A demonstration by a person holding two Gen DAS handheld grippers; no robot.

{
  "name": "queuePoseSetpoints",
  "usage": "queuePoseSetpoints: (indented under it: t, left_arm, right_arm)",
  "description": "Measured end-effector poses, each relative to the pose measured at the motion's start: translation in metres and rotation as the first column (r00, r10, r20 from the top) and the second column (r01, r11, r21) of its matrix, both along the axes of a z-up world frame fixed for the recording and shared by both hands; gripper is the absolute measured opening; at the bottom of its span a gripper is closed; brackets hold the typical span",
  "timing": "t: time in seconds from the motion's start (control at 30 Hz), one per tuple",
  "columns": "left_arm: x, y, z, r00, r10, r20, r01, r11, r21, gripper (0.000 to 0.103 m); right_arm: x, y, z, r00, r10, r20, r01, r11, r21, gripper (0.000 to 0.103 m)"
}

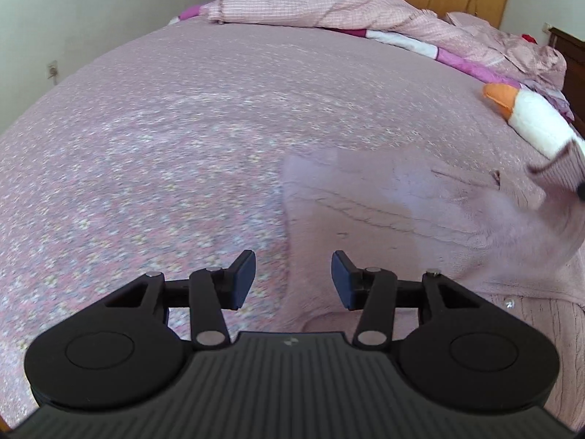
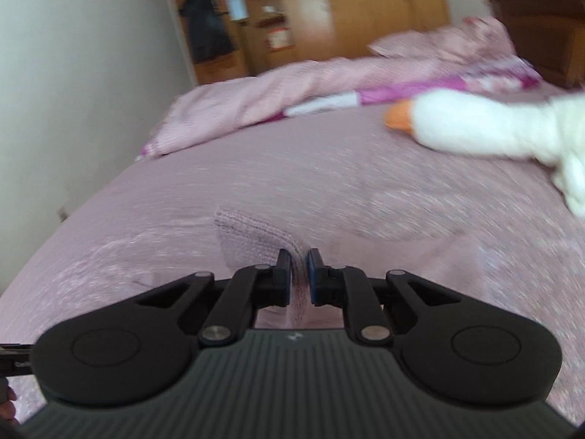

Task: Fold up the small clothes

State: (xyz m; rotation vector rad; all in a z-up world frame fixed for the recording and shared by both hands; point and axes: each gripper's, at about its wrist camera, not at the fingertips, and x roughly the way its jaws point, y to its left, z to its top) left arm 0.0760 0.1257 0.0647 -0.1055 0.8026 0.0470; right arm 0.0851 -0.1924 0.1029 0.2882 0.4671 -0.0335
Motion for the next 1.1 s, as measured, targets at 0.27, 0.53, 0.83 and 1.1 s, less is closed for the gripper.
queuePoseSetpoints:
  t: [0.27, 0.53, 0.83, 1.1]
  left_arm:
    - [0.022, -0.022, -0.014, 1.0, -0.017, -0.008, 0.017, 1.0, 0.022, 0.054]
    - [0.034, -0.033, -0.02, 0.999, -0.04, -0.013, 0.041, 0.998, 0.047, 0.054]
    - [0.045, -0.043, -0.024, 0.999, -0.041, -0.023, 0.043, 0.997, 0.064, 0.054]
    - [0.048, -0.043, -0.028, 0.999, -0.036, -0.026, 0.037, 0.997, 0.071, 0.054]
  right_arm:
    - [-0.006, -0.049, -0.044, 0.985, -0.116, -0.128, 0.12, 0.992, 0.027, 0.014]
    - [-0.033, -0.081, -0.063, 0.97, -0.131, -0.203, 0.158, 0.98, 0.124, 0.016]
    - [0.02, -0.095, -0.053, 0.971, -0.077, -0.224, 0.137, 0.954, 0.267, 0.061]
    - [0.037, -0.096, -0.055, 0.969, -0.07, -0.236, 0.143, 0.941, 0.308, 0.014]
